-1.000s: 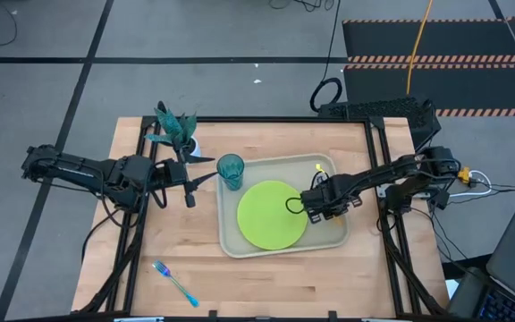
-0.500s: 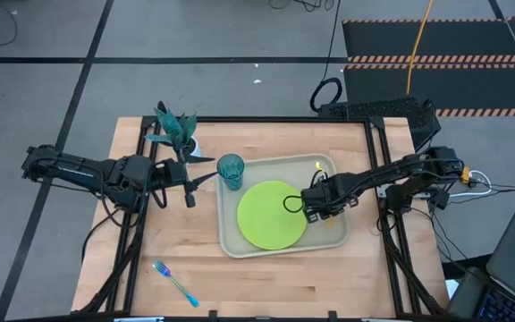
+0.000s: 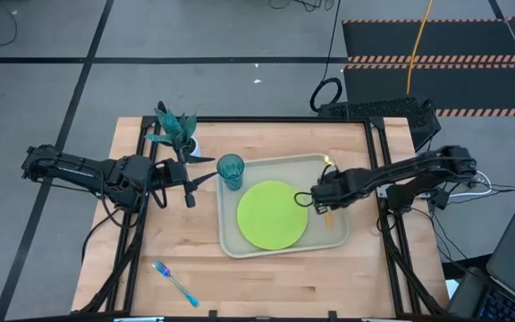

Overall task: Pick and place plate/cup/fork/spoon on tray
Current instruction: Adjust the white food tray

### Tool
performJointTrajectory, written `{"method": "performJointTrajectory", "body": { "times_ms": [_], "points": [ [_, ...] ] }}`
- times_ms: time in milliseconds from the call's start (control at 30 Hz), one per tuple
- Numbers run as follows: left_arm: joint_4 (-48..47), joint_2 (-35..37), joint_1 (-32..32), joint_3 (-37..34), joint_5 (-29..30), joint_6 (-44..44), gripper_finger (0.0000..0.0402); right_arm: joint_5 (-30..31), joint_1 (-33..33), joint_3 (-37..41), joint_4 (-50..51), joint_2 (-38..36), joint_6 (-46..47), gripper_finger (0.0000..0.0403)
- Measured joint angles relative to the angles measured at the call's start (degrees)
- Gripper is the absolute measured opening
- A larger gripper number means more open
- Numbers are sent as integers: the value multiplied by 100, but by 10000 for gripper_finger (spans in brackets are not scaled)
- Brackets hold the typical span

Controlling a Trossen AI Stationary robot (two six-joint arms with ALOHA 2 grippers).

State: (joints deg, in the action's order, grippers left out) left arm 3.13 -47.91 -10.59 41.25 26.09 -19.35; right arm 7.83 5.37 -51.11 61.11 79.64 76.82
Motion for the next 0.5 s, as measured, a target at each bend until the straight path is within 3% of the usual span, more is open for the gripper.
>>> {"method": "performJointTrajectory", "body": {
  "times_ms": [200, 500],
  "points": [
    [1, 1, 2, 0, 0, 2, 172, 257, 2, 117, 900, -485, 619, 57],
    [-1, 0, 1, 0, 0, 3, 172, -373, 340, 1186, -165, -539, 1113, 57]
  ]
}}
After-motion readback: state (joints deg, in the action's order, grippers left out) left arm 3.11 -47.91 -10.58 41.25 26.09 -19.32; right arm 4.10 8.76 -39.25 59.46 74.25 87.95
